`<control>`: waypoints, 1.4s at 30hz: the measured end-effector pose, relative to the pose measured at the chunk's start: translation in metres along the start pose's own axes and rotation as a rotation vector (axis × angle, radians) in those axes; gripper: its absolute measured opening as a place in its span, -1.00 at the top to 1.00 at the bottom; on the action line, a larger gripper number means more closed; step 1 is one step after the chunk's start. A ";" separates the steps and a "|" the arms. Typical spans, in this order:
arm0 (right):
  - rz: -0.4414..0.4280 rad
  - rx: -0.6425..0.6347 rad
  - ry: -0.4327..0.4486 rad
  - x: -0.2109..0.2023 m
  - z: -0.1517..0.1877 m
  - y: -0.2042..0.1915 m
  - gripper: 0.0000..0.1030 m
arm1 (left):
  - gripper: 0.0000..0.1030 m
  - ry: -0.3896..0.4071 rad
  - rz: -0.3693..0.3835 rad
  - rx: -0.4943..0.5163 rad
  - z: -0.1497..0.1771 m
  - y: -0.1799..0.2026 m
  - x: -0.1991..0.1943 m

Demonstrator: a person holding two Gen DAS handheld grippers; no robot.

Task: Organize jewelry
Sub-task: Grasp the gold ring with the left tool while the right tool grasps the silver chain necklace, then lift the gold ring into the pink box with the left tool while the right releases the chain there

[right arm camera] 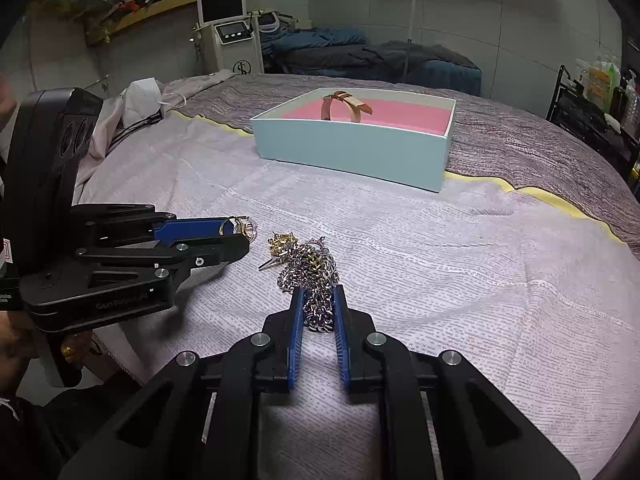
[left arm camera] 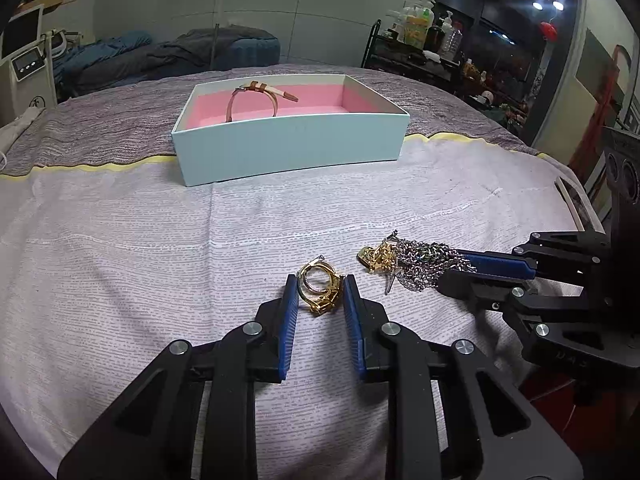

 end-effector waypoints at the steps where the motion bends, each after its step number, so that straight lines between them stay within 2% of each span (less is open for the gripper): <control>1: -0.002 0.002 0.001 -0.001 0.000 0.000 0.73 | 0.55 0.001 0.005 -0.005 0.000 0.000 -0.001; 12: -0.029 0.002 0.058 -0.026 -0.013 -0.003 0.74 | 0.55 0.041 0.032 -0.015 -0.012 0.001 -0.024; 25: -0.033 -0.020 0.163 -0.058 -0.057 0.002 0.74 | 0.55 0.088 0.045 0.006 -0.036 0.001 -0.044; 34: -0.018 -0.042 0.245 -0.070 -0.093 0.008 0.74 | 0.55 0.134 0.037 0.046 -0.063 -0.003 -0.055; 42: -0.012 -0.018 0.312 -0.069 -0.132 0.021 0.74 | 0.55 0.189 0.018 0.083 -0.104 -0.013 -0.052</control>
Point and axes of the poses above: each gripper's, at about its wrist camera, not at the fingertips, and x roughly the way its jaws point, y to its right, z to its underside, the point moved 10 cm from there along x, roughly the way its jaws point, and after that the axes turned 1 degree about z, right-handed, at the moved point
